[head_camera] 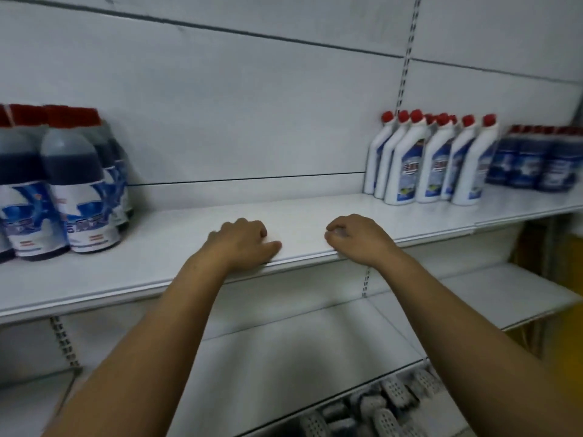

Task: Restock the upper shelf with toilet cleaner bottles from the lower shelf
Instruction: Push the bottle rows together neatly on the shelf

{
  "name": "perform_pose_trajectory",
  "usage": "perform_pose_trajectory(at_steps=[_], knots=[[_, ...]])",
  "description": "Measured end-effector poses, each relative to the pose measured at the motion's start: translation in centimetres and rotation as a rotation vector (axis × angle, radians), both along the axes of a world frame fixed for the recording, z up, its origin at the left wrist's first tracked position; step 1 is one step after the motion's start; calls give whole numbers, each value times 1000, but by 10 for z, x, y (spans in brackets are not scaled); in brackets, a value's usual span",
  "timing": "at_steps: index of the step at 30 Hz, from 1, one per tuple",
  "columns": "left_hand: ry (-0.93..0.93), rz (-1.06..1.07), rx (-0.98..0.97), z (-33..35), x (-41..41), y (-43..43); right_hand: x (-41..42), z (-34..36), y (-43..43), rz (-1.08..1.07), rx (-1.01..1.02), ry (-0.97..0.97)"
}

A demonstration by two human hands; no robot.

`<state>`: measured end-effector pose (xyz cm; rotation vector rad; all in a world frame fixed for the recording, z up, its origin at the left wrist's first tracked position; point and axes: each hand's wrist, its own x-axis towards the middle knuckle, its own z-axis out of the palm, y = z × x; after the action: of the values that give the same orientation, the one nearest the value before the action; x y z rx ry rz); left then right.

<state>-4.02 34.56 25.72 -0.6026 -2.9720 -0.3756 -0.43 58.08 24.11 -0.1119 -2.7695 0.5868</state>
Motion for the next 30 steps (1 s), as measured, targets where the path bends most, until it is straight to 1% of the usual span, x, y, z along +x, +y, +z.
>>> perform_pose_trajectory(at_steps=[4,9,11,14,16,20,23,26,28,30], knots=[[-13,-72,26,-3,-2,80,19,-6,75,-111,-25,49],[0,-159,33,-8,1,171,35,-12,147,-179,-45,72],[-33,-220,40,-5,-4,202,37,-12,172,-207,-51,66],[-91,-291,98,6,-18,242,35,-13,206,-246,-49,61],[-94,-290,122,16,-31,267,30,-12,232,-279,-32,49],[-157,-277,254,39,-73,311,11,-8,293,-373,-52,64],[-195,-199,373,61,-103,337,-8,-2,339,-430,-146,157],[-261,-80,456,72,-122,355,-27,7,378,-429,-273,239],[-299,-43,504,72,-130,363,-39,13,402,-393,-361,266],[-340,-39,556,68,-134,367,-50,17,421,-325,-505,242]])
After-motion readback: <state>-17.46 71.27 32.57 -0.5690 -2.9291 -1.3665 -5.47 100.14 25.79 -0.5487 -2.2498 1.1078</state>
